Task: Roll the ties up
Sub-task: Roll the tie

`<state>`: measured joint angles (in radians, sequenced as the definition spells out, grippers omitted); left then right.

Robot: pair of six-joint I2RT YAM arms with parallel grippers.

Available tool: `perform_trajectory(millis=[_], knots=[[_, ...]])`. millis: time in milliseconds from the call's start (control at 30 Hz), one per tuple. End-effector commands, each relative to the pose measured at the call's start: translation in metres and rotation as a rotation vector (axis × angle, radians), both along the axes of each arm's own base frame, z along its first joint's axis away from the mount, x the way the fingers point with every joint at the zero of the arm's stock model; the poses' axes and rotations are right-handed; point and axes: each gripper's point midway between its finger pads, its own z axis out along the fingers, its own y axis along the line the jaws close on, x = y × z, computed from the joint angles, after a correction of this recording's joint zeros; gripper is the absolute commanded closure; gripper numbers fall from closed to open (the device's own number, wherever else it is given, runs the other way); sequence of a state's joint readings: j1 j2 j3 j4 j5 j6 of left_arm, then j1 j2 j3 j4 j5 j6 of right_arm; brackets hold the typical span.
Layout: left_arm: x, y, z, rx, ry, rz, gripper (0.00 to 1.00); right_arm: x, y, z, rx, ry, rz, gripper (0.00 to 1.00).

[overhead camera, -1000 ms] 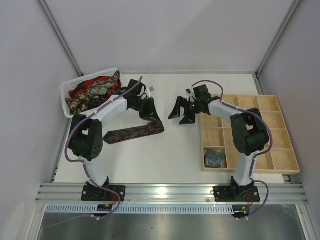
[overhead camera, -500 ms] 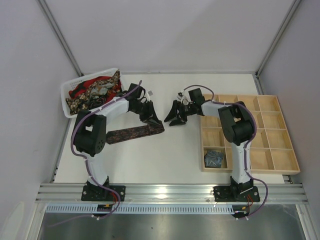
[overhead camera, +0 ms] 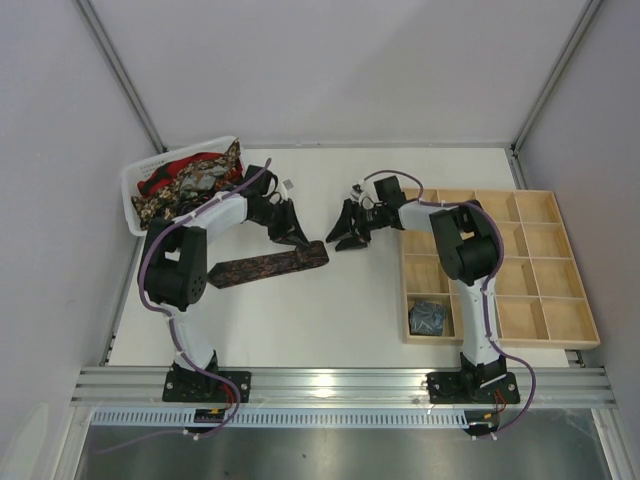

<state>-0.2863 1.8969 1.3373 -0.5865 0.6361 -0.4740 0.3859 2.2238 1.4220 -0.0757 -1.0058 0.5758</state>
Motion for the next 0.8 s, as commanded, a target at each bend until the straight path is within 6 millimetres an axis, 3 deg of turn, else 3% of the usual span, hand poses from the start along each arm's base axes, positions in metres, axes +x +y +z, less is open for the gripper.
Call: perform_trajectory(millis=[0,200,400,767], knots=[[-0.005,0.001,-0.004,-0.007,0.000,-0.038,0.88,0.005,0.010,0.008,0.047,-0.028,0.032,0.36],[-0.005,0.009,-0.013,0.007,0.022,-0.037,0.88,0.001,0.019,0.005,0.059,-0.010,0.046,0.35],[-0.006,0.018,-0.019,0.025,0.030,-0.046,0.89,-0.002,0.029,0.006,0.080,-0.020,0.062,0.23],[-0.005,0.031,-0.039,0.049,0.043,-0.041,0.90,-0.018,0.038,-0.009,0.099,0.057,0.103,0.26]])
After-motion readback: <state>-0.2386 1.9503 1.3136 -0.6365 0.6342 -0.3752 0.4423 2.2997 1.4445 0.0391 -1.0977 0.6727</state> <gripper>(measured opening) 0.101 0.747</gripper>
